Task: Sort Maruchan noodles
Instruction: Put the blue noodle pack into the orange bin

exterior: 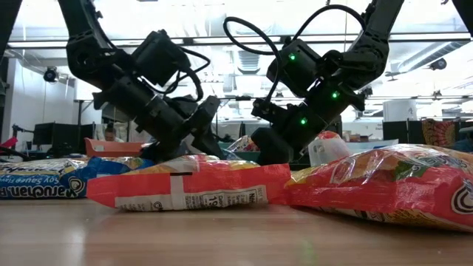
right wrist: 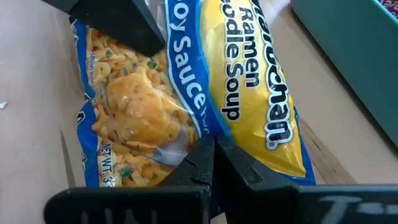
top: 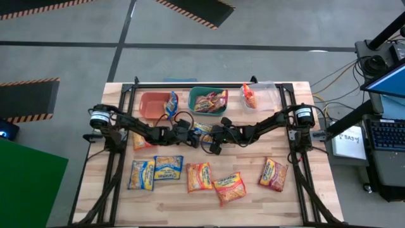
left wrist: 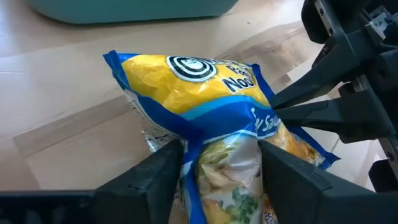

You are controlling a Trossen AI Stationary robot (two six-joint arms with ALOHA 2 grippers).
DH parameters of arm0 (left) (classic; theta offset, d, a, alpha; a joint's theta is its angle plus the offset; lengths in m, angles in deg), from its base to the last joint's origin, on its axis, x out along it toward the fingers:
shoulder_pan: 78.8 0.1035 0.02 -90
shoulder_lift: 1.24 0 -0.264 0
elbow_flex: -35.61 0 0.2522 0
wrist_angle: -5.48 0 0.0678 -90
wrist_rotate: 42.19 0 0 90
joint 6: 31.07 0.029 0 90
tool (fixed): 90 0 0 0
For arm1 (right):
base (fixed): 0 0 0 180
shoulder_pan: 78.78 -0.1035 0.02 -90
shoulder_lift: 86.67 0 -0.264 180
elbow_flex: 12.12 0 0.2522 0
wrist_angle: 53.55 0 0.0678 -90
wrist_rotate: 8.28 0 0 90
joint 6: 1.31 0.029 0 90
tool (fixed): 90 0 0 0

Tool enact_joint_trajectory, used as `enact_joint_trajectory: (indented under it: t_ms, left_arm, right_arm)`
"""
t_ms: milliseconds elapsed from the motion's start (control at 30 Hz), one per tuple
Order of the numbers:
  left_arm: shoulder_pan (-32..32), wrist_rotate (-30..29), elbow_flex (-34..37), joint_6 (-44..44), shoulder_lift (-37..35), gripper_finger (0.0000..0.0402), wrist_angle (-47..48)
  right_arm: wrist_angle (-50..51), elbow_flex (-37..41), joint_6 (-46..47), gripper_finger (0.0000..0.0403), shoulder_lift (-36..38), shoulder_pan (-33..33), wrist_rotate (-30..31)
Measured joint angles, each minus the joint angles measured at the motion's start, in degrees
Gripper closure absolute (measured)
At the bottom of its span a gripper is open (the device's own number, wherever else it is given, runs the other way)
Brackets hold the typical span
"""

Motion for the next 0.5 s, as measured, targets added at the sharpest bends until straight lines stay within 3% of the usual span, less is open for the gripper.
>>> enact_joint_trajectory:
  t_ms: [333, 500]
  left_arm:
    - [-0.1, 1.2, -0.2, 2.8, -1.6, 0.0349, 0.9]
    - [-0.2, 3.2, -0.1, 6.0, -4.2, 0.0393, 1.9]
  right_arm:
    - [2.4, 0.2, -0.9, 0.0394, 4.1, -0.1, -0.8]
    - [4.7, 0.1, -1.5, 0.0394, 8.7, -0.2, -0.1]
